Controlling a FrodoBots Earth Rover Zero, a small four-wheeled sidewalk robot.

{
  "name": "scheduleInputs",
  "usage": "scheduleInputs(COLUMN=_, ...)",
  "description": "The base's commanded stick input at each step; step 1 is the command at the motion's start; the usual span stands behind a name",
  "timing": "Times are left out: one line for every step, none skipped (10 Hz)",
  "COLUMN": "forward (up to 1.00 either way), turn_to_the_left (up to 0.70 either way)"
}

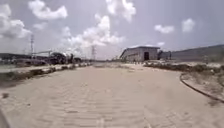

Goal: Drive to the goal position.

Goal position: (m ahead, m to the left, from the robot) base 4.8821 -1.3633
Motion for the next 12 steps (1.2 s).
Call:
scheduleInputs(forward=0.70, turn_to_the_left=0.00)
scheduleInputs(forward=0.70, turn_to_the_left=0.00)
scheduleInputs(forward=0.70, turn_to_the_left=0.00)
scheduleInputs(forward=0.70, turn_to_the_left=0.00)
scheduleInputs(forward=0.70, turn_to_the_left=0.01)
scheduleInputs(forward=0.70, turn_to_the_left=0.03)
scheduleInputs(forward=0.70, turn_to_the_left=0.14)
scheduleInputs(forward=0.70, turn_to_the_left=0.14)
scheduleInputs(forward=0.70, turn_to_the_left=0.14)
scheduleInputs(forward=0.70, turn_to_the_left=0.00)
scheduleInputs(forward=0.70, turn_to_the_left=0.00)
scheduleInputs(forward=0.70, turn_to_the_left=0.00)
